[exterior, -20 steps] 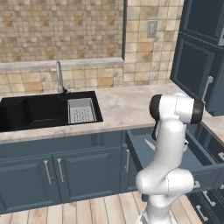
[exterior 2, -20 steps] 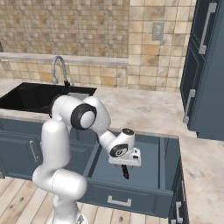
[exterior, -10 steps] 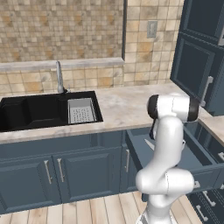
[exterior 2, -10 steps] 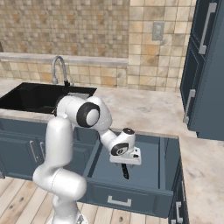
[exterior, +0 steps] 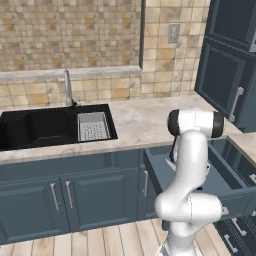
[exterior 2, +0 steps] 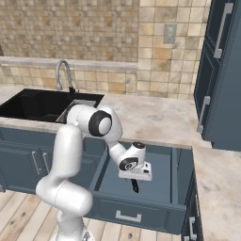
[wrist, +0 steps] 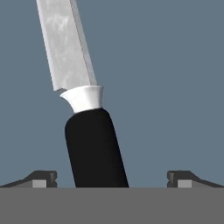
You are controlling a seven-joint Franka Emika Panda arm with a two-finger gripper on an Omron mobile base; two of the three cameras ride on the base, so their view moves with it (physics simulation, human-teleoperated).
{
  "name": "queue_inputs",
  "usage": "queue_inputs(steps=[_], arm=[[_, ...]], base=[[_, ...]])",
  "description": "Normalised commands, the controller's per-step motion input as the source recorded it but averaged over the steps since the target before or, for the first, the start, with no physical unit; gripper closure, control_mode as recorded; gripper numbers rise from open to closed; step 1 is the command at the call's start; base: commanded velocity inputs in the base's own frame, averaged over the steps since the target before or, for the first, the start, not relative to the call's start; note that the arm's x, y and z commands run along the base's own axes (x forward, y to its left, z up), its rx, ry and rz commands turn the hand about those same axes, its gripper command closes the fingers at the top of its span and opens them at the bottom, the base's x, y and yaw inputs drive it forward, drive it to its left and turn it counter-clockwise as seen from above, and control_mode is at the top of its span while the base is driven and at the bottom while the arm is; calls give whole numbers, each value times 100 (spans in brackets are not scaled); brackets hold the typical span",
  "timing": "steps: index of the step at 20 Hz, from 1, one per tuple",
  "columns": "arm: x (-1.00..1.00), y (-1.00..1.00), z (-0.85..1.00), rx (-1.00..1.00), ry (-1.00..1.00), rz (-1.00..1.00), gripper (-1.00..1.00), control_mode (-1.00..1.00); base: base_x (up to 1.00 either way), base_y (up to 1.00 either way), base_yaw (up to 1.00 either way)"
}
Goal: Pick up the knife from the drawer and place it on the cutting board. Then place the meat from the plate to the cutting board.
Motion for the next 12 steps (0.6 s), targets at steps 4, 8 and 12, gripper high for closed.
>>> queue_inputs(steps=[4, 8, 12], arm=[[0, 0, -28, 0, 0, 0, -100, -100], [2, 0, -32, 0, 1, 0, 100, -100], [0, 0, -29, 0, 1, 0, 100, -100]], base=[[0, 0, 0], [0, 0, 0], [0, 0, 0]])
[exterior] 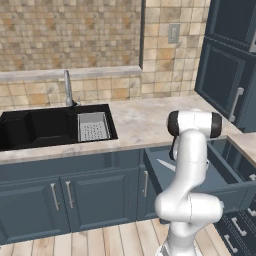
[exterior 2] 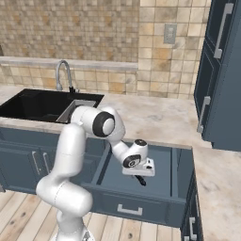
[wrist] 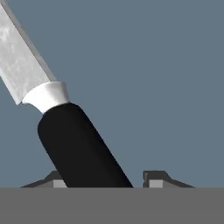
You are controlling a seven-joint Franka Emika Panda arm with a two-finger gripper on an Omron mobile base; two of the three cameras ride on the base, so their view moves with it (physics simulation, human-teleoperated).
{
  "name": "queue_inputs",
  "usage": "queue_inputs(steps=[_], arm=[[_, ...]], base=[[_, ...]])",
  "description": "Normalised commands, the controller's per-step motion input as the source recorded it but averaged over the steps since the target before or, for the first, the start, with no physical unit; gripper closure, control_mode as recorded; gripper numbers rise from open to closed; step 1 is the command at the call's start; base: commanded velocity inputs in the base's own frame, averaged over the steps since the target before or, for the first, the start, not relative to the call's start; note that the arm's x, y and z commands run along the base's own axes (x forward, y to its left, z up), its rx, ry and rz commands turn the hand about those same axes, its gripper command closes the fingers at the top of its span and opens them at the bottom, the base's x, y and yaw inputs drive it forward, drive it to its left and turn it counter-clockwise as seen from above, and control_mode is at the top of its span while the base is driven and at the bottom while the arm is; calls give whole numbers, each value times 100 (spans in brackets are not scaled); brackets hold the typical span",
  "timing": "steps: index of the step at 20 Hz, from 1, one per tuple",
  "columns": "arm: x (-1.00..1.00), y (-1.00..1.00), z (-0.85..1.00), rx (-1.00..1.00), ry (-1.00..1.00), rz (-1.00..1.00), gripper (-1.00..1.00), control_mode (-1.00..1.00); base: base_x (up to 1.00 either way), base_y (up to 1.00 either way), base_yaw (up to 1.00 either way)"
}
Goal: Pick up the knife from the drawer and place it on the cutting board. Then place the meat from the plate to the cutting board.
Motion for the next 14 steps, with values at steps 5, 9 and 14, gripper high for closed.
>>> queue_inputs(steps=[5, 9, 14], arm=[[-1, 0, -20, 0, 0, 0, 100, -100], [-10, 0, -8, 0, 0, 0, 100, -100], [-35, 0, 1, 0, 0, 0, 100, -100]], base=[[0, 0, 0], [0, 0, 0], [0, 0, 0]])
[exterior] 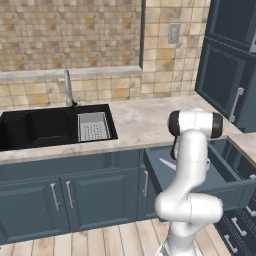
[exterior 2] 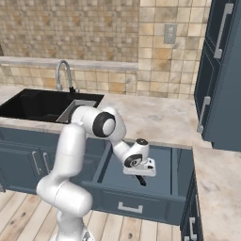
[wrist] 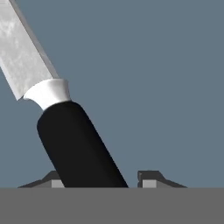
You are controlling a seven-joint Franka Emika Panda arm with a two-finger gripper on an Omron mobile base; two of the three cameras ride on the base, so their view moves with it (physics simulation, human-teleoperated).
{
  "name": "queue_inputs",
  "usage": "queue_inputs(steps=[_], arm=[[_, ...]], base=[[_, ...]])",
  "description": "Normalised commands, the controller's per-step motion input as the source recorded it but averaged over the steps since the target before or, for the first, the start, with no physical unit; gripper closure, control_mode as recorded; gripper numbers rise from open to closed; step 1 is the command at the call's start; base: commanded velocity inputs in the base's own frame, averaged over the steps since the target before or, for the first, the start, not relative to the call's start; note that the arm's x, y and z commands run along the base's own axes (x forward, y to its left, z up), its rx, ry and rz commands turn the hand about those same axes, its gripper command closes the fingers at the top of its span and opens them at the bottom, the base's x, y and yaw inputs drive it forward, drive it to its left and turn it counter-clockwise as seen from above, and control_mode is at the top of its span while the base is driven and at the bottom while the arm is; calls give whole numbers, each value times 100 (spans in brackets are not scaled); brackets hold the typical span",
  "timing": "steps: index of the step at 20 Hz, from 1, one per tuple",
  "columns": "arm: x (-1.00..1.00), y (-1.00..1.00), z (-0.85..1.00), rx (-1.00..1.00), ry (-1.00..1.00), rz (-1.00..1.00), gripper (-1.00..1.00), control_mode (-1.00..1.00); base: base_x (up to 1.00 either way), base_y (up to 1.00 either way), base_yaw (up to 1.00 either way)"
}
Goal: Pick up the knife from the drawer and place it on the cutting board. Then place the meat from the plate to the cutting board.
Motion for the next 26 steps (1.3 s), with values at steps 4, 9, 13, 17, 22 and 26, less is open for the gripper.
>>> queue_inputs(steps=[4, 9, 13, 17, 22, 26], arm=[[-47, -1, 12, 0, 0, 0, 100, -100], [-30, 0, 29, 0, 0, 0, 100, -100], [-15, 0, 56, 0, 0, 0, 100, -100], [-13, -1, 59, 0, 0, 0, 100, -100], [-18, -4, 41, 0, 1, 2, 100, -100], [-18, -5, 29, 0, 2, 8, 100, -100]], base=[[0, 0, 0], [0, 0, 0], [0, 0, 0], [0, 0, 0], [0, 0, 0], [0, 0, 0]])
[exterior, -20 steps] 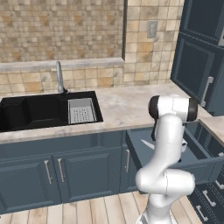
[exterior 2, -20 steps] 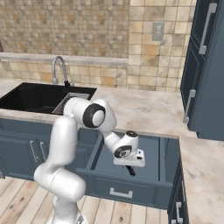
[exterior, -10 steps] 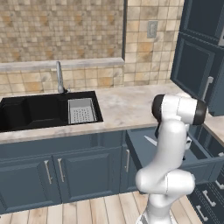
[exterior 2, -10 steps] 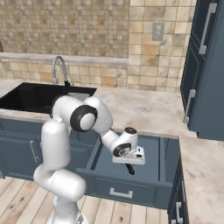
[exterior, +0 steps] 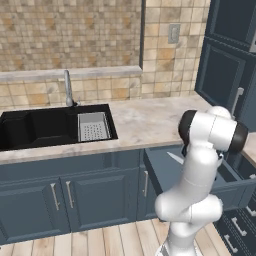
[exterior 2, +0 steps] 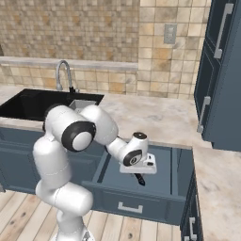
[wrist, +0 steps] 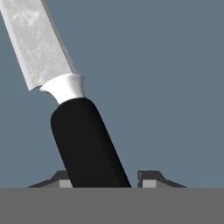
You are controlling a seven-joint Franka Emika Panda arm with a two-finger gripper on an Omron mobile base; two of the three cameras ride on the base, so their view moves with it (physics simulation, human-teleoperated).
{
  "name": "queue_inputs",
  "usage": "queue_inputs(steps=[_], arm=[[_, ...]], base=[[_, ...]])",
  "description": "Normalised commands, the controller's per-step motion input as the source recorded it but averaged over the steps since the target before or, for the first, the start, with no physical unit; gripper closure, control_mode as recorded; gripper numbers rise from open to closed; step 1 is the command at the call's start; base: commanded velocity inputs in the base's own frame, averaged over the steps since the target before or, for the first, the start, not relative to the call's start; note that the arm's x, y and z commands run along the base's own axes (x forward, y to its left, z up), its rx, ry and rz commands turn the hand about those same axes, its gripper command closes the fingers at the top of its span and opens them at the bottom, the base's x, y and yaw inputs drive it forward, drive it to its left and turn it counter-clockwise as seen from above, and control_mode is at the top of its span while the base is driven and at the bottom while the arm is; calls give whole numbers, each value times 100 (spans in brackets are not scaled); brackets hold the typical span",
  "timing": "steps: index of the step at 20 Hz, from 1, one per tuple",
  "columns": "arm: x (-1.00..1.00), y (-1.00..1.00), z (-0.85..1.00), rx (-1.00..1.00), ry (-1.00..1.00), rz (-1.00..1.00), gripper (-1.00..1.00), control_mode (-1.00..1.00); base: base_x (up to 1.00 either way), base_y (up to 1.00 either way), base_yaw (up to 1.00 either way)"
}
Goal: Pick up the knife from the drawer and place it on the cutting board. Then place the meat from the plate to the cutting board.
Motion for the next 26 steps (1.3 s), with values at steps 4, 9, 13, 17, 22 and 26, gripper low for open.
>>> queue_inputs(steps=[4, 9, 13, 17, 22, 26], arm=[[-21, -6, 27, 0, 1, 11, 100, -100], [-29, -11, 31, 0, 0, 12, 100, -100], [-36, -10, 30, 0, 0, 13, 100, -100], [-45, -4, 20, 0, 0, 15, 100, -100], [-51, -1, 27, 0, 0, 17, 100, -100], [-50, 0, 48, 0, 0, 15, 100, -100]], base=[[0, 0, 0], [0, 0, 0], [0, 0, 0], [0, 0, 0], [0, 0, 0], [0, 0, 0]])
